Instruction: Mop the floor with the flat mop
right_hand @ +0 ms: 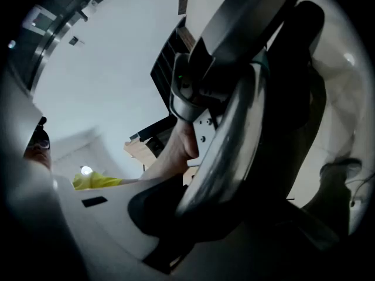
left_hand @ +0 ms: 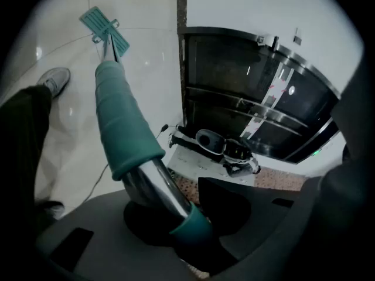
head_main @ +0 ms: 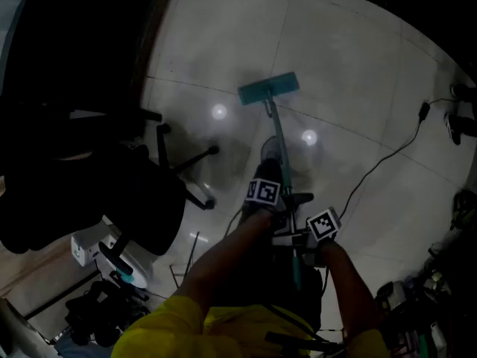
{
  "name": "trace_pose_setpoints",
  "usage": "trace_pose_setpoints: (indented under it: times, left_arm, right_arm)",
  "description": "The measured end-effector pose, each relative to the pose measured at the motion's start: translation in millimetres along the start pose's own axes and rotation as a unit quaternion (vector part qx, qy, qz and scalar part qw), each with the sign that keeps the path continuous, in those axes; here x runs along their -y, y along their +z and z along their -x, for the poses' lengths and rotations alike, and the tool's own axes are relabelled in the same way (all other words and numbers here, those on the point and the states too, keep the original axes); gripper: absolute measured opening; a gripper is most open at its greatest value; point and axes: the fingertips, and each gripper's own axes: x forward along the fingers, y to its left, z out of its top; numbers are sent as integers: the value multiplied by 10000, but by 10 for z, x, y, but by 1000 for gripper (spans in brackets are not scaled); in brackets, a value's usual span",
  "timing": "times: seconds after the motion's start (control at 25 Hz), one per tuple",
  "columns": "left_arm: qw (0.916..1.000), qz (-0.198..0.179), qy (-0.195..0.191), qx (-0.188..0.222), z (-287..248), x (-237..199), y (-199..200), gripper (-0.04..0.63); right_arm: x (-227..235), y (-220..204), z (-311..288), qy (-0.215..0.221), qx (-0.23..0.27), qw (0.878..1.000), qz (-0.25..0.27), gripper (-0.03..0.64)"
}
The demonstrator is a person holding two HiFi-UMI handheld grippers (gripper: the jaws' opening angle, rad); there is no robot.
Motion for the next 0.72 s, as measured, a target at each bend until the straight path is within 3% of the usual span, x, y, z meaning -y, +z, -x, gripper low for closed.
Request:
trace_pose_setpoints:
  times: [0.08,0.2,0.32,0.44,0.52,0.6,0.72]
  left_arm:
    - [9998,-182,31,21,-6,-123,385,127]
    - [9993,-369,-16,-45,-42,-242,1223,112]
    - [9955,-701,451,-451,-70,-475,2141,103]
    - [9854,-1001,987,-958,-107,-634,2683,103]
    - [9831,-1024,1068,-1081,-141,-660,2741,104]
    - [9888,-885,827,-868,-142,-617,2599,77]
    - [9935,-671,619,-682,-152,-553,1825,69]
  right_arm:
    - [210,359,65,-194,302,9990,-255,53]
    - [396,1214,142,-282,485,9984,56,40]
    - [525,2143,161,-184,591,9981,14,8]
    - [605,2781,223,-55,874,9950,482,0]
    - [666,2850,238,-244,844,9942,615,0]
    - [653,2669,179,-321,729,9949,611,0]
    - [442,1880,60,272,812,9962,167,0]
